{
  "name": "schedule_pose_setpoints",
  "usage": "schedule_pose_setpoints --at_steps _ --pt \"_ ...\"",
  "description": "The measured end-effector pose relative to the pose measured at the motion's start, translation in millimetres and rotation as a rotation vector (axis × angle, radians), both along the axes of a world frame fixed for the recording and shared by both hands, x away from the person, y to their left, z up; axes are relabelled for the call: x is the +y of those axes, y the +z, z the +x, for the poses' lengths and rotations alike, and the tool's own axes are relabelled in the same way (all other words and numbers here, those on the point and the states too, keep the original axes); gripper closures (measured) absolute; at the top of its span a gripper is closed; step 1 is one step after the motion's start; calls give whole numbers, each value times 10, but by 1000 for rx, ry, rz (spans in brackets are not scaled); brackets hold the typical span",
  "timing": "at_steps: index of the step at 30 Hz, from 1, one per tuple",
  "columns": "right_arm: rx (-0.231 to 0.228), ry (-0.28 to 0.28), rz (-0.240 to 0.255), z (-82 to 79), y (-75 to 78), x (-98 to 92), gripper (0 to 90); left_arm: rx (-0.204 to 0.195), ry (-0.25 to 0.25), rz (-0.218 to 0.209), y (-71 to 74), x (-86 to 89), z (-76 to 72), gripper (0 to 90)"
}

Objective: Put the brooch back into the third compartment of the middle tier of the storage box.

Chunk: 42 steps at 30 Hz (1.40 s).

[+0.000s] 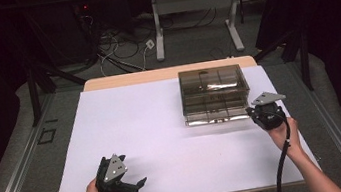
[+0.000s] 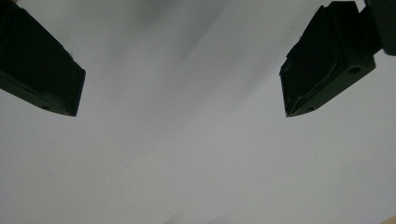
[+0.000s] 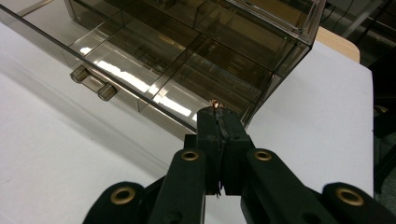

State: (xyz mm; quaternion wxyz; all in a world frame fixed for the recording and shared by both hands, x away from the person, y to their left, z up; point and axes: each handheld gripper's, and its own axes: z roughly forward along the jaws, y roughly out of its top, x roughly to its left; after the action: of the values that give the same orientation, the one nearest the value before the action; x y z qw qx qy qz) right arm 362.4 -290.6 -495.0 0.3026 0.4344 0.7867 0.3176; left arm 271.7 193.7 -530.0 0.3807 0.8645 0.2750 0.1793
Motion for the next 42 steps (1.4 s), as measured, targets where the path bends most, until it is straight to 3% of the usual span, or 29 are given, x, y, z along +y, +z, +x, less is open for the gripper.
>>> schedule_pose_setpoints --at_steps 30,42 --pt "-6 -50 -13 137 -119 -14 887 0 -1 1 2 4 -7 1" --pt "-2 -35 12 105 -70 -28 761 -3 7 -5 -2 12 -10 1"
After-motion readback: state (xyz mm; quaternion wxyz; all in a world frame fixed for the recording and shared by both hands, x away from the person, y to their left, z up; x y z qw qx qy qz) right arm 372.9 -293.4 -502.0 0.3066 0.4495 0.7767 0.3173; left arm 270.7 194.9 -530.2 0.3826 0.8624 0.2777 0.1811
